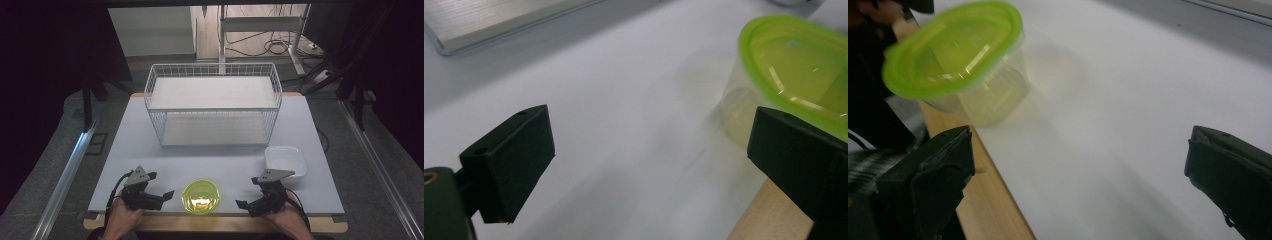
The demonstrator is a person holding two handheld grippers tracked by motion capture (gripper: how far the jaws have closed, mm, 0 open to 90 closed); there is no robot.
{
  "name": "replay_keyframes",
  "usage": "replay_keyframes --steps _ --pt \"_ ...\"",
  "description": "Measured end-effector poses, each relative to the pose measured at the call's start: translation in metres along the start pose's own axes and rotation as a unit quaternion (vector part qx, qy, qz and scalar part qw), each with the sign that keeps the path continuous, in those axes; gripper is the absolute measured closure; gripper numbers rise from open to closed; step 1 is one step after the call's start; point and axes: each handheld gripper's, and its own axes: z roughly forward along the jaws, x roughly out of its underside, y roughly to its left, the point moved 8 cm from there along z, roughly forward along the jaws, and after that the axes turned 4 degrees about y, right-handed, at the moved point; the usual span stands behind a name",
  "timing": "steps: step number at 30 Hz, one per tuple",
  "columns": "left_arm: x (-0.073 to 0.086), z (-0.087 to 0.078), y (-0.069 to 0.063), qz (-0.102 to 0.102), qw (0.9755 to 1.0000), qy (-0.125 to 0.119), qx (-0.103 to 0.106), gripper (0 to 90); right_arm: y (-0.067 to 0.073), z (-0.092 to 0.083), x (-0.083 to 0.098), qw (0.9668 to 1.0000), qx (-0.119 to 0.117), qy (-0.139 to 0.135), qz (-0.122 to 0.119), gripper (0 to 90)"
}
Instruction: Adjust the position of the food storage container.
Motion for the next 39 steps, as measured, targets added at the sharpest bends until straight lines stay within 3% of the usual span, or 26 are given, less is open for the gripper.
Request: replay_keyframes --steps 6,10,13,17,24,27,28,29,30,35,39 --pt "-0.001 -0.001 0.000 0.001 1.0000 0.005 -0.007 5.5 0.002 0.001 -0.001 0.9998 0.003 0.011 0.014 10.2" --pt "0.001 0.001 0.001 0.017 0.9987 0.027 -0.041 2.2 -0.002 0.003 0.001 0.9995 0.022 0.019 0.011 14.7" --pt "-0.002 -0.001 -0.004 0.017 0.9993 0.023 -0.023 2.3 -0.007 0.001 0.002 0.9994 0.021 0.016 0.023 17.5" --pt "-0.006 -0.005 -0.009 0.025 0.9993 0.014 -0.023 6.8 -0.009 0.001 0.002 0.9993 0.023 0.014 0.025 18.3" --pt "-0.024 -0.022 -0.035 0.050 0.9982 -0.033 0.009 27.9 -0.008 0.002 0.002 0.9993 0.026 0.020 0.016 19.6" --pt "-0.027 -0.024 -0.048 0.062 0.9969 -0.037 0.032 39.2 -0.007 0.002 0.002 0.9994 0.026 0.018 0.015 20.0" --pt "-0.030 -0.025 -0.056 0.072 0.9956 -0.041 0.044 46.9 -0.007 0.002 0.002 0.9994 0.026 0.018 0.013 20.2" --pt "-0.030 -0.025 -0.056 0.072 0.9956 -0.041 0.044 49.6 -0.007 0.002 0.002 0.9994 0.026 0.018 0.013 20.2" --pt "-0.033 -0.025 -0.067 0.085 0.9938 -0.045 0.056 53.6 -0.007 0.003 0.002 0.9993 0.027 0.021 0.011 20.5" --pt "-0.036 -0.024 -0.086 0.098 0.9905 -0.046 0.084 66.5 -0.007 0.004 0.003 0.9992 0.029 0.027 0.010 20.6" --pt "-0.036 -0.018 -0.106 0.118 0.9873 -0.033 0.100 79.1 -0.007 0.005 0.004 0.9991 0.032 0.029 0.006 20.6"
